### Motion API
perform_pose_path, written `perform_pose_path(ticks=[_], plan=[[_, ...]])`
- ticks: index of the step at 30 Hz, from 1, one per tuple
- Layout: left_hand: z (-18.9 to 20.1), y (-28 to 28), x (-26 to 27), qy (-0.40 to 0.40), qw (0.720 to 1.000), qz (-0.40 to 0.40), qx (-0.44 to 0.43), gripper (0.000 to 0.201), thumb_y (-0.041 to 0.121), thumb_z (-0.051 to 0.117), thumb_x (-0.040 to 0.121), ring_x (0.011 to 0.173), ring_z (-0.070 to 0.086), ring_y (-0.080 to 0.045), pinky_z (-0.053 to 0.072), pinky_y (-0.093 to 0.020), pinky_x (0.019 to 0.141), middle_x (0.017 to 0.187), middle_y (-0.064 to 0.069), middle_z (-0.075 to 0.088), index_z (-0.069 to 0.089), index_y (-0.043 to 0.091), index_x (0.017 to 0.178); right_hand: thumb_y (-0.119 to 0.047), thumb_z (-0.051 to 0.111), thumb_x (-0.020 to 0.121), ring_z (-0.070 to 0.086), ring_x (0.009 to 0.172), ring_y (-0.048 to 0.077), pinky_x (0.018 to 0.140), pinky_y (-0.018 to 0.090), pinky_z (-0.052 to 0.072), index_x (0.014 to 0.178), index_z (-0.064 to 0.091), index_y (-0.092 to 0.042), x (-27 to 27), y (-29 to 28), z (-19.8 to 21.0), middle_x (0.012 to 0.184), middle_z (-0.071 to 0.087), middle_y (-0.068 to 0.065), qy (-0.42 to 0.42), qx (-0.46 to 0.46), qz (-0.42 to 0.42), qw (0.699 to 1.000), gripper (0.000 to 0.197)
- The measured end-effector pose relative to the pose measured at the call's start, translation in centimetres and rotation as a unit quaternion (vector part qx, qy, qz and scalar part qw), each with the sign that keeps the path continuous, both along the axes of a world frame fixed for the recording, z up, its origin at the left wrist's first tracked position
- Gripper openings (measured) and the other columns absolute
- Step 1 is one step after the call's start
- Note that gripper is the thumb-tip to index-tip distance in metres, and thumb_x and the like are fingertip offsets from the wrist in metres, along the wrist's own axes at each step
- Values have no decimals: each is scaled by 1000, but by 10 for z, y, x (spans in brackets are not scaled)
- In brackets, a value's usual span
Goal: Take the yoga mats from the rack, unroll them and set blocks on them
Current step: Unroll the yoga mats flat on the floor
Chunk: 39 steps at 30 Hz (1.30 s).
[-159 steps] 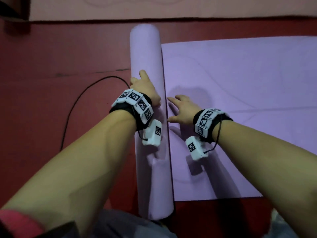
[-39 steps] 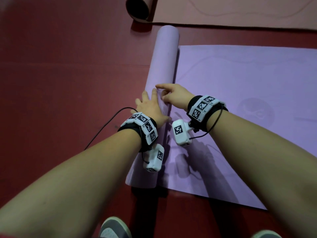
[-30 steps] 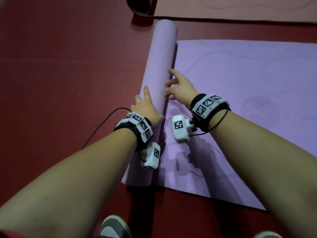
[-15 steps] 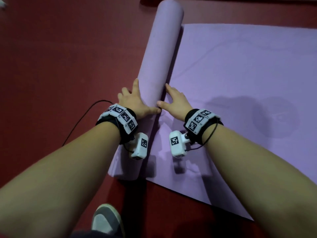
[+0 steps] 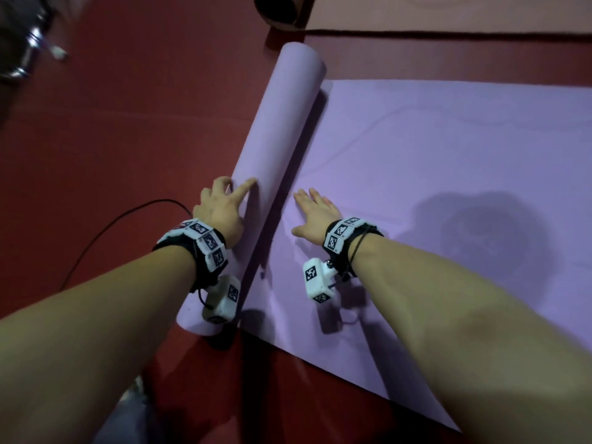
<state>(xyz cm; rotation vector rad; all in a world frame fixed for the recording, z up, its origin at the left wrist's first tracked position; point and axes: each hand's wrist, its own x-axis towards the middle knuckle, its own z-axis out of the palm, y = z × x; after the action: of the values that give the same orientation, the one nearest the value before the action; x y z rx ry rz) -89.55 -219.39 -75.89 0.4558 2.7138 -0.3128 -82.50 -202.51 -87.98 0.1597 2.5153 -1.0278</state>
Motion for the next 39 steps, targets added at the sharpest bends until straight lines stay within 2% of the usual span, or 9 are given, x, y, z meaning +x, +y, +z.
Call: perform_pose_path(ticks=[3,9,17,22,27,31,33,35,39], plan=[[-10,-8,-13,-26,998,-46,-16,75,12,52,86,124,35,-36,47,-44,89,154,-4,19,29,49,147,-44,59,89,-8,151,13,122,35,-3,158,7,-25,3,-10,-7,165,-2,-7,18,45,-5,999,88],[-28,-24,-35,-30,999,10,42,102,68,78,60,120,43,-43,46,-54,92,145,-14,30,22,29,136,-58,47,91,-8,151,12,121,35,-5,157,10,-28,10,-27,-20,165,-2,-11,50,147,-42,987,82],[-41,-75,-79,-99,981,0,170,100,42,79,71,117,48,-42,42,-46,93,133,-17,40,15,22,146,-52,54,90,-6,151,15,121,47,-2,156,14,-27,-8,-71,-10,165,0,-11,-41,194,-165,966,81],[-58,-106,-108,-135,961,24,241,93,39,78,73,124,41,-40,39,-46,100,142,-12,33,24,26,147,-52,52,92,1,150,32,118,57,10,153,23,-37,-51,-114,4,164,6,5,-108,179,-265,941,69],[-68,-121,-132,-247,922,104,279,103,41,78,68,124,48,-42,42,-48,106,144,-10,27,17,43,152,-33,49,99,35,141,28,115,34,27,154,29,-26,-80,-160,21,154,38,11,-91,75,-285,951,59],[-63,-135,-157,-291,910,129,264,105,49,81,54,128,42,-45,38,-50,110,143,-17,33,30,48,146,-22,44,101,45,135,25,111,30,33,151,35,-20,-114,-169,35,149,46,8,-51,32,-359,931,51],[-59,-140,-173,-318,892,134,291,93,36,87,57,129,47,-39,43,-46,107,141,-17,46,46,36,140,-15,42,102,62,103,30,87,28,50,148,38,-15,-135,-168,33,122,62,17,-26,-49,-395,917,47],[-59,-146,-182,-336,873,139,324,84,21,89,65,121,57,-30,48,-38,100,133,-9,59,48,22,139,-11,43,101,58,61,25,51,25,48,144,38,-12,-148,-172,33,83,61,14,-15,-136,-412,901,43],[-60,-169,-188,-250,897,117,346,81,19,79,80,114,61,-31,48,-37,98,127,-11,61,34,19,148,-23,56,98,56,52,25,44,27,43,129,38,-14,-167,-182,22,75,60,12,-12,-186,-416,890,38]])
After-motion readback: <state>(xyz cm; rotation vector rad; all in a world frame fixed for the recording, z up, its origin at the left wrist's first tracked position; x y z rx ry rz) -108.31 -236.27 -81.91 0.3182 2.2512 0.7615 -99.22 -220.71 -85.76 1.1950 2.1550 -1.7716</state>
